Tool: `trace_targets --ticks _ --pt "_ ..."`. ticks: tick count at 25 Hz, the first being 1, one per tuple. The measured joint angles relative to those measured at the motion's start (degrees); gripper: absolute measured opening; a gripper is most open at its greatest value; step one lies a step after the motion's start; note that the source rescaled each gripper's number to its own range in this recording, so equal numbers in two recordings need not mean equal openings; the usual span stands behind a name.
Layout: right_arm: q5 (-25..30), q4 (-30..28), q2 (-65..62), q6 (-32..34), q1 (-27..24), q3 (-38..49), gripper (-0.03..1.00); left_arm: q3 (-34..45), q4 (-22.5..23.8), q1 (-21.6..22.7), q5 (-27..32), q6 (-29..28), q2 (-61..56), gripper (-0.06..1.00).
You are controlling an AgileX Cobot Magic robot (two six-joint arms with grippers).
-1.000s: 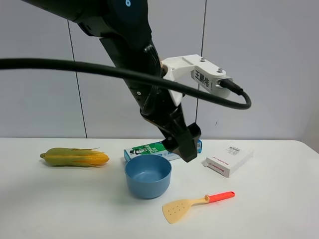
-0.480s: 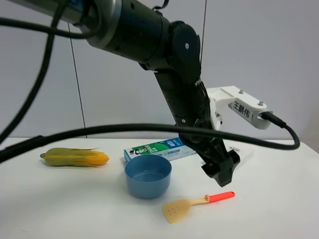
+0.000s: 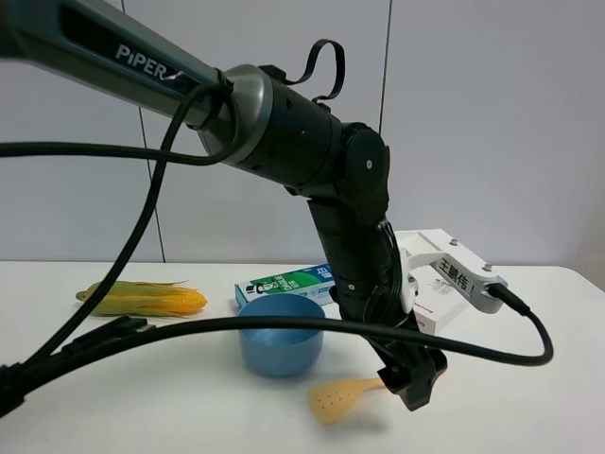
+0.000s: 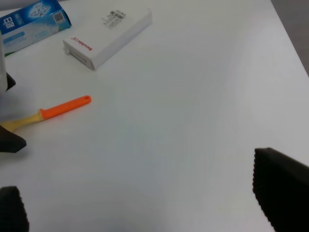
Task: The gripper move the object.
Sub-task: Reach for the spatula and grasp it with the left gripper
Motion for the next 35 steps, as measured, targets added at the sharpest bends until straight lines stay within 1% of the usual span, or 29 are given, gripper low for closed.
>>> trace_targets --ticks 8,21,33,35 --pt "0.0 0.0 0.0 0.0 0.0 0.0 1.00 -0.1 -0.8 2.1 0.0 0.1 3.0 1.00" --pt "0.0 0.0 0.0 0.0 0.0 0.0 1.00 -0.1 -1.9 4.0 -0.4 0.4 4.7 1.00" --pt "0.0 0.0 0.0 0.0 0.0 0.0 1.00 -0.2 -2.9 4.2 -0.4 0.5 6.0 1.00" --pt "0.0 0.0 0.0 0.0 0.0 0.0 1.00 -0.2 -3.1 4.2 -0.4 0.5 6.0 0.98"
